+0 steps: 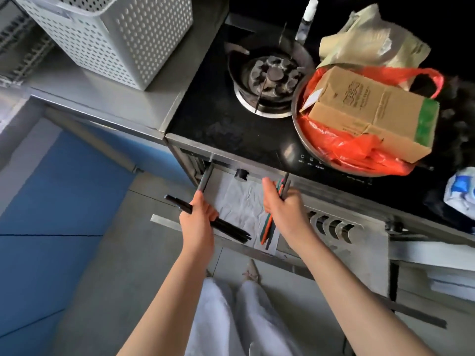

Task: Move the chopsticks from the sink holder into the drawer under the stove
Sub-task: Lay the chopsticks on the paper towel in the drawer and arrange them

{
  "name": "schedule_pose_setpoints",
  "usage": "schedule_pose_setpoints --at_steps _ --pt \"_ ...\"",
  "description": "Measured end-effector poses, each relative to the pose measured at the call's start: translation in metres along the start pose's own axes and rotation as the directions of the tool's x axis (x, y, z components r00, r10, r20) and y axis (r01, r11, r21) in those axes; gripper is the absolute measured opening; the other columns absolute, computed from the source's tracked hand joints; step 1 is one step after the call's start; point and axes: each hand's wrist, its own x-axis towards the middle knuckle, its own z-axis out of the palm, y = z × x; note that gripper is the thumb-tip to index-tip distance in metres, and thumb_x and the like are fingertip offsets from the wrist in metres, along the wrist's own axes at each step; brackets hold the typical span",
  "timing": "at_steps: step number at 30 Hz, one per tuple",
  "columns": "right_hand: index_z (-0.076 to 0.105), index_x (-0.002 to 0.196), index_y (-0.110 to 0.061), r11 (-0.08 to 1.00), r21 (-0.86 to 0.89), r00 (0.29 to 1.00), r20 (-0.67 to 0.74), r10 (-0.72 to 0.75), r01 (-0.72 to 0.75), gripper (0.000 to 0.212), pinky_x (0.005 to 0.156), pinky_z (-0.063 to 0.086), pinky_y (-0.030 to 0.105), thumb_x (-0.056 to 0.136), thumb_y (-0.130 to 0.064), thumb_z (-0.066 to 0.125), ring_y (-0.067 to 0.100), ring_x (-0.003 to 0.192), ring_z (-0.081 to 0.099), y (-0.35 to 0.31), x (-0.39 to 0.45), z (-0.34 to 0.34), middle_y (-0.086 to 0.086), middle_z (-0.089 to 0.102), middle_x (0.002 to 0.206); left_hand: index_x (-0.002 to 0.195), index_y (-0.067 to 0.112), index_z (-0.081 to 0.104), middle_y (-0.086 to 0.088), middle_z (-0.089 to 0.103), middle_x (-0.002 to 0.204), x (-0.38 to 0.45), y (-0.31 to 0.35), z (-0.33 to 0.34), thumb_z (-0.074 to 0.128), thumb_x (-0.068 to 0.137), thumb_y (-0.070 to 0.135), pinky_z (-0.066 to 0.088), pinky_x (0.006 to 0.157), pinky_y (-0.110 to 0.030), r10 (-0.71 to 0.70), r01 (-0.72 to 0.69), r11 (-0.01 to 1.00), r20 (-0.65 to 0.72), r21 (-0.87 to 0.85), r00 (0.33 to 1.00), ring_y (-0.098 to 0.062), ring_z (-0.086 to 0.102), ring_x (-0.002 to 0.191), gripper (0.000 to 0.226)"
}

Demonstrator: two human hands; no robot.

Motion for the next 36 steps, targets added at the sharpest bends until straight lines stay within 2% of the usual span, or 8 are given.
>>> schedule_pose_setpoints --at_steps 5,9,12,17,22,29,33,36 --pt "0.024 0.052 -0.024 0.991 -0.125 0.985 0.161 0.06 -0.04 0.05 0.05 0.017 0.037 0.092 -0.042 0.047 0.016 0.045 0.019 0.007 0.029 0.01 -0.001 0.02 0.049 0.064 0.025 0.022 0.007 0.013 0.057 0.023 -0.02 0.008 0.046 0.098 0.015 0.02 0.049 -0.023 -0.053 0.041 0.993 -0.099 -0.113 0.994 -0.015 0.012 0.055 0.043" --pt "0.032 0.056 -0.014 0.961 -0.275 0.962 0.262 0.078 -0.003 0.048 0.047 0.019 0.03 0.097 -0.037 0.044 0.011 0.042 0.021 0.038 0.053 0.025 -0.001 0.022 0.048 0.063 0.023 0.028 0.01 0.021 0.05 0.055 -0.052 0.001 0.049 0.097 0.018 0.027 0.043 -0.019 -0.16 0.133 0.974 -0.136 -0.186 0.978 -0.01 0.021 0.046 0.041" --pt "0.026 0.054 -0.018 0.928 -0.37 0.951 0.297 0.084 0.034 0.05 0.044 0.02 0.025 0.097 -0.038 0.043 0.007 0.039 0.019 0.063 0.072 0.038 -0.005 0.022 0.046 0.063 0.023 0.032 0.01 0.023 0.05 0.083 -0.076 -0.006 0.05 0.097 0.018 0.029 0.044 -0.02 -0.232 0.199 0.957 -0.148 -0.212 0.961 -0.01 0.023 0.045 0.039" --pt "0.023 0.051 -0.022 0.86 -0.507 0.941 0.315 0.124 0.056 0.052 0.04 0.021 0.021 0.096 -0.04 0.043 0.008 0.037 0.025 0.106 0.101 0.057 -0.007 0.026 0.037 0.064 0.021 0.033 0.003 0.022 0.057 0.125 -0.115 -0.015 0.049 0.097 0.016 0.026 0.052 -0.026 -0.375 0.318 0.909 -0.195 -0.267 0.907 -0.014 0.022 0.051 0.037" --pt "0.025 0.051 -0.022 0.817 -0.575 0.93 0.32 0.182 0.038 0.051 0.037 0.025 0.019 0.095 -0.039 0.045 0.008 0.036 0.028 0.145 0.125 0.072 -0.008 0.029 0.034 0.063 0.019 0.031 0.0 0.021 0.059 0.157 -0.142 -0.017 0.046 0.098 0.018 0.026 0.057 -0.028 -0.495 0.421 0.841 -0.168 -0.34 0.853 -0.016 0.021 0.053 0.038" --pt "0.029 0.052 -0.019 0.742 -0.67 0.892 0.321 0.317 -0.022 0.05 0.034 0.026 0.015 0.094 -0.04 0.046 0.007 0.037 0.028 0.179 0.152 0.093 -0.007 0.031 0.046 0.058 0.019 0.031 0.003 0.025 0.051 0.17 -0.165 -0.029 0.046 0.097 0.019 0.027 0.056 -0.027 -0.632 0.564 0.746 -0.109 -0.353 0.768 -0.015 0.023 0.047 0.041" --pt "0.027 0.053 -0.02 0.729 -0.684 0.868 0.345 0.356 -0.027 0.049 0.033 0.023 0.016 0.093 -0.039 0.047 0.01 0.04 0.027 0.195 0.157 0.105 -0.008 0.029 0.047 0.056 0.018 0.032 0.003 0.027 0.045 0.171 -0.171 -0.03 0.045 0.094 0.014 0.024 0.052 -0.027 -0.676 0.601 0.725 -0.181 -0.337 0.714 -0.015 0.023 0.043 0.04" --pt "0.029 0.053 -0.02 0.717 -0.696 0.85 0.356 0.389 -0.037 0.048 0.034 0.024 0.016 0.093 -0.041 0.047 0.008 0.039 0.029 0.205 0.158 0.114 -0.008 0.032 0.047 0.056 0.017 0.033 0.003 0.028 0.044 0.171 -0.171 -0.033 0.043 0.094 0.013 0.026 0.052 -0.027 -0.692 0.621 0.709 -0.158 -0.335 0.705 -0.015 0.025 0.042 0.04"
